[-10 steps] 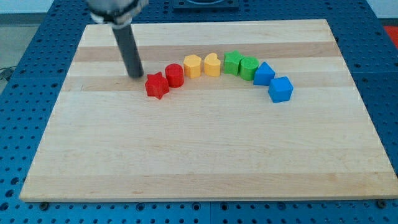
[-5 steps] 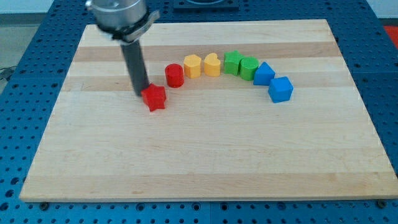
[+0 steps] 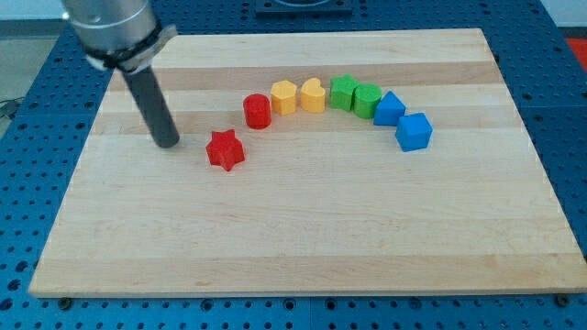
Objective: Move the red star towards bottom side
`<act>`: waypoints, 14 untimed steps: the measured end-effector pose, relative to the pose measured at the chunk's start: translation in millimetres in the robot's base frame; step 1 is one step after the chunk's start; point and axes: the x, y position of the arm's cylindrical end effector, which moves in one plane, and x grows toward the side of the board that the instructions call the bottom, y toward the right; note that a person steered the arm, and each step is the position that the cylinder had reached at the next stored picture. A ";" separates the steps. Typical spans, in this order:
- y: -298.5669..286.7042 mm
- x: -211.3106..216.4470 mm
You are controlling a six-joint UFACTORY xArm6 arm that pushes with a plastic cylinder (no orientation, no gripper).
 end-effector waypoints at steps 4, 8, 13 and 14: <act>67.5 -2.8; 16.9 93.7; 76.8 -19.4; 81.0 -18.2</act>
